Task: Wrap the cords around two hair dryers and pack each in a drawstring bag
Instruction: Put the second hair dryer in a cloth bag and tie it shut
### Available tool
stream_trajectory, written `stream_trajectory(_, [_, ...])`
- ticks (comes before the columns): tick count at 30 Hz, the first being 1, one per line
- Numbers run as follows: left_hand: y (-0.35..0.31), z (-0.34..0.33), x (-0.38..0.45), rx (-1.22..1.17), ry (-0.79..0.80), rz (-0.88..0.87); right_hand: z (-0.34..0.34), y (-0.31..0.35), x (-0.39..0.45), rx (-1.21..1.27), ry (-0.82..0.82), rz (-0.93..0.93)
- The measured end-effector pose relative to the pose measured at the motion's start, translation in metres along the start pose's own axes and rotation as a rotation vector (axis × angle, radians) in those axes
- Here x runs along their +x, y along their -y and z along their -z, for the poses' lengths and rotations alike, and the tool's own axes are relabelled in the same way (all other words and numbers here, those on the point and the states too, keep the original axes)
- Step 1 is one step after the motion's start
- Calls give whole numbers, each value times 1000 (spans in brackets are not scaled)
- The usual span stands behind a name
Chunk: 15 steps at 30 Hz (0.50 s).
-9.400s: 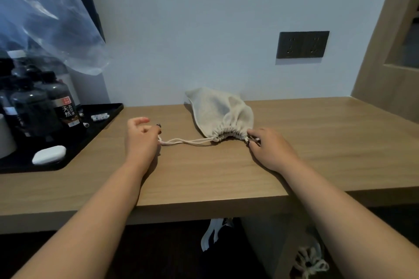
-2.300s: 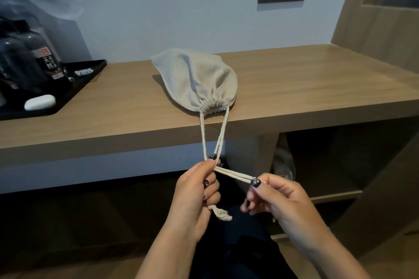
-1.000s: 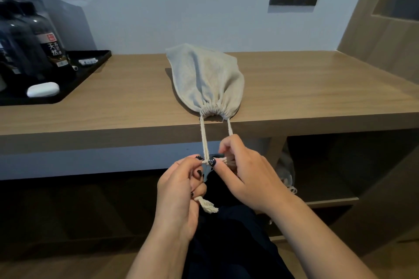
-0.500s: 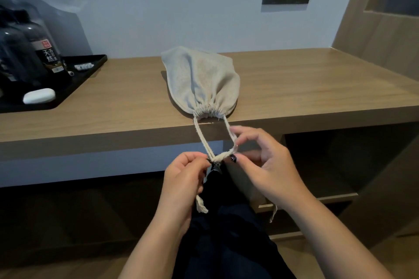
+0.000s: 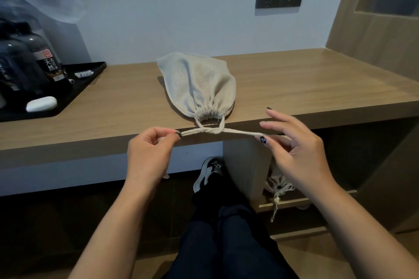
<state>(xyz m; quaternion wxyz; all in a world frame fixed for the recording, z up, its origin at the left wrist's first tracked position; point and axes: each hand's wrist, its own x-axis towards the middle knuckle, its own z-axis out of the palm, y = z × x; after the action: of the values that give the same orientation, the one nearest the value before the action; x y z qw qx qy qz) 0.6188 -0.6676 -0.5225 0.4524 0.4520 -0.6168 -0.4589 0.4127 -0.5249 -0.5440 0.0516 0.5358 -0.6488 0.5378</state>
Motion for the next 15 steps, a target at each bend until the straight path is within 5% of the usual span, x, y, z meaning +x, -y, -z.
stream_trajectory(8, [8, 10, -8, 146, -131, -145, 23, -6, 20, -280, 63, 91])
stream_trajectory(10, [10, 10, -5, 140, -105, -105, 23, -4, 25, -234, 98, -86])
stream_trajectory(13, [9, 1, -6, 183, 107, -11, 16, 1, 30, 10, 356, -516])
stream_trajectory(15, [6, -8, -9, 175, 279, 44, 8, -2, 29, 76, 441, -595])
